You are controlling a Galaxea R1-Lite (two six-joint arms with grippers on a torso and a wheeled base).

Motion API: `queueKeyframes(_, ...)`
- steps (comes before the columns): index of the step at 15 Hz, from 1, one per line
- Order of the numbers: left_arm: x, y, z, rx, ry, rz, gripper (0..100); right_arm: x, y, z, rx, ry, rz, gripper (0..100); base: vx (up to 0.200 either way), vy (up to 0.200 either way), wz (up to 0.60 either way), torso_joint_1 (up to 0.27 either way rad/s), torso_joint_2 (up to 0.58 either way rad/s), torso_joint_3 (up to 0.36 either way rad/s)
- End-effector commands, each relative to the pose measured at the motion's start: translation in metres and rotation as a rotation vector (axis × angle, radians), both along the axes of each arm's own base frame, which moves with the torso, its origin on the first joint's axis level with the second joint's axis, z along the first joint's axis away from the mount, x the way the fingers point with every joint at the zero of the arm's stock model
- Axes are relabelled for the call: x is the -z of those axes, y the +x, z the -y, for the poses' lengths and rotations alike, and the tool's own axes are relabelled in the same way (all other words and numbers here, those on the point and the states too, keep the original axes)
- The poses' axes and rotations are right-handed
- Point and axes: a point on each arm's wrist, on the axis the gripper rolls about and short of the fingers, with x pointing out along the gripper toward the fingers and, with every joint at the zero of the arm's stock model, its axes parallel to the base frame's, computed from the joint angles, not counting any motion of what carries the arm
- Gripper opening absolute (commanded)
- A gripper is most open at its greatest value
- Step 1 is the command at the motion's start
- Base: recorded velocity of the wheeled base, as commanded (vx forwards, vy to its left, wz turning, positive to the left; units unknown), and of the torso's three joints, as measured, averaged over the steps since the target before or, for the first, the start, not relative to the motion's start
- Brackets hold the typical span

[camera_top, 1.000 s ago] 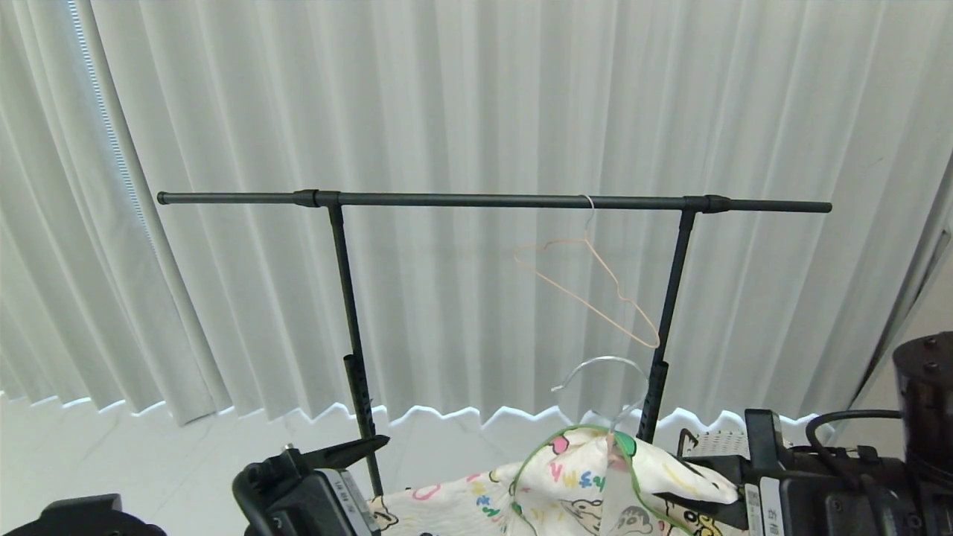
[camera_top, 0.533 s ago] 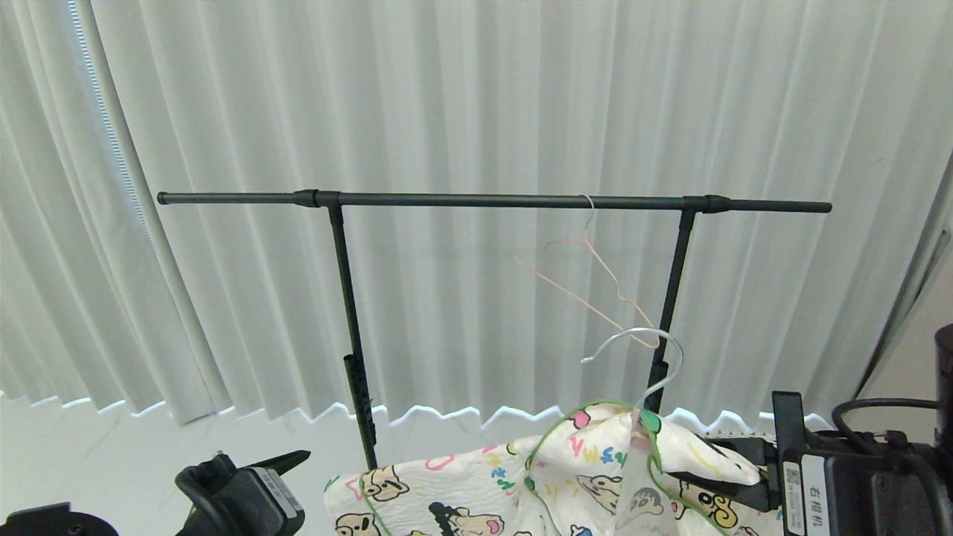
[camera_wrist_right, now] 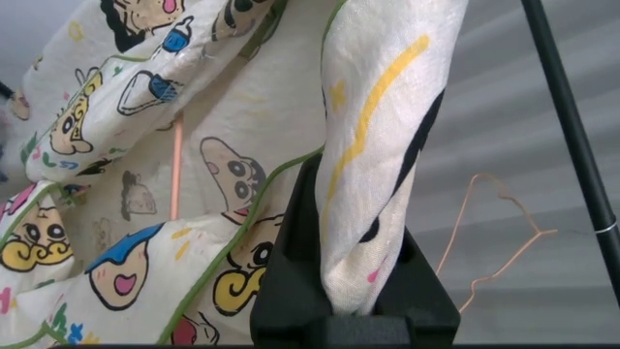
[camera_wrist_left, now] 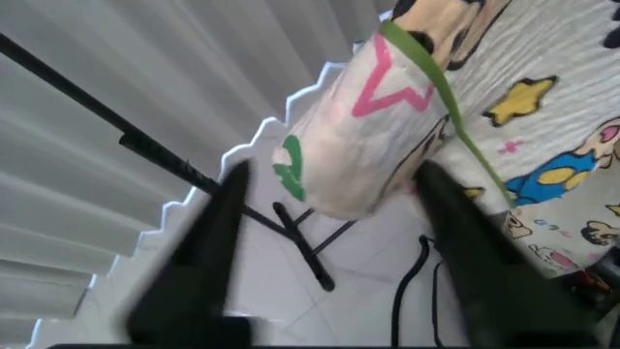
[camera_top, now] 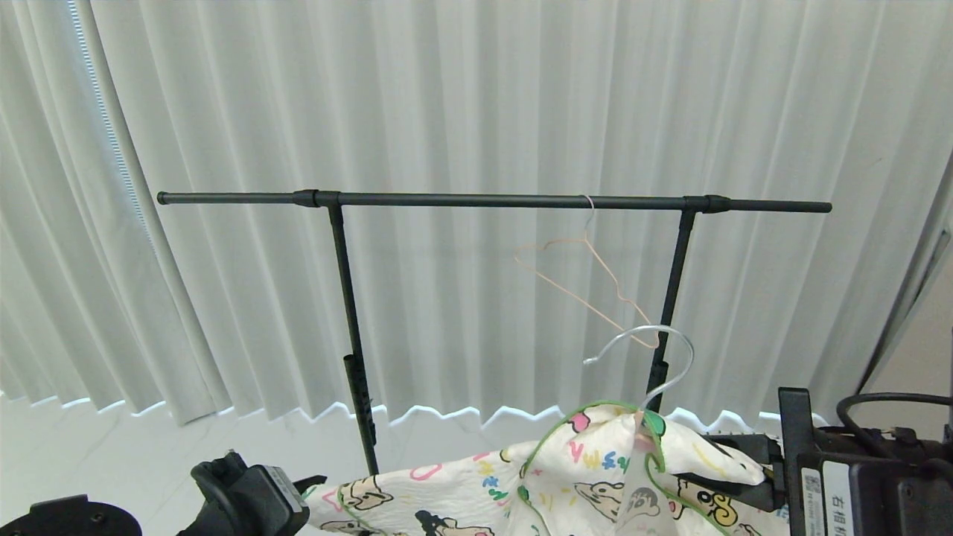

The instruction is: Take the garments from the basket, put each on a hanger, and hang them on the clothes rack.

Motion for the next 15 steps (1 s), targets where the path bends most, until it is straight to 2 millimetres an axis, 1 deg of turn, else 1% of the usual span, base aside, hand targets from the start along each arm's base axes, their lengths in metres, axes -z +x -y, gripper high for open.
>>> queueKeyframes(1, 0.001, 0.001, 0.001, -0.004, 0.008, -0.007, 0, -0.001, -0.001, 0.001, 0.001, 0.004, 0.005, 0, 0.0, 0.0, 0.0, 0.0, 0.0, 0.0)
queueKeyframes(2, 0.001, 0.001, 0.0, -0.008, 0.008, -0.006, 0, -0.001, -0.002, 0.002, 0.001, 0.006, 0.006, 0, 0.0, 0.0, 0.0, 0.0, 0.0, 0.0)
queueKeyframes(5, 0.0, 0.011, -0.014, -0.166, 0.022, 0.016, 0, -0.002, 0.0, 0.007, 0.035, 0.01, 0.009, 0, 0.0, 0.0, 0.0, 0.0, 0.0, 0.0)
queueKeyframes(6, 0.0, 0.016, -0.023, -0.264, 0.033, 0.025, 0, -0.003, 0.003, 0.009, 0.055, 0.011, 0.013, 0, 0.0, 0.0, 0.0, 0.0, 0.0, 0.0)
queueKeyframes(7, 0.0, 0.017, -0.025, -0.285, 0.032, 0.028, 0, -0.003, 0.004, 0.009, 0.06, 0.013, 0.013, 0, 0.0, 0.0, 0.0, 0.0, 0.0, 0.0)
queueKeyframes(8, -0.003, 0.015, -0.026, -0.28, 0.017, 0.044, 0, -0.003, 0.004, 0.01, 0.062, 0.012, 0.014, 0, 0.0, 0.0, 0.0, 0.0, 0.0, 0.0)
queueKeyframes(9, -0.005, 0.011, -0.024, -0.238, 0.004, 0.055, 0, -0.003, 0.004, 0.01, 0.062, 0.012, 0.014, 0, 0.0, 0.0, 0.0, 0.0, 0.0, 0.0)
queueKeyframes(11, -0.004, 0.0, -0.024, -0.171, -0.015, 0.06, 0, -0.003, 0.006, 0.01, 0.073, 0.01, 0.012, 0, 0.0, 0.0, 0.0, 0.0, 0.0, 0.0)
queueKeyframes(15, -0.006, -0.006, -0.019, -0.08, -0.006, 0.084, 0, -0.004, 0.008, 0.011, 0.083, 0.014, 0.014, 0, 0.0, 0.0, 0.0, 0.0, 0.0, 0.0)
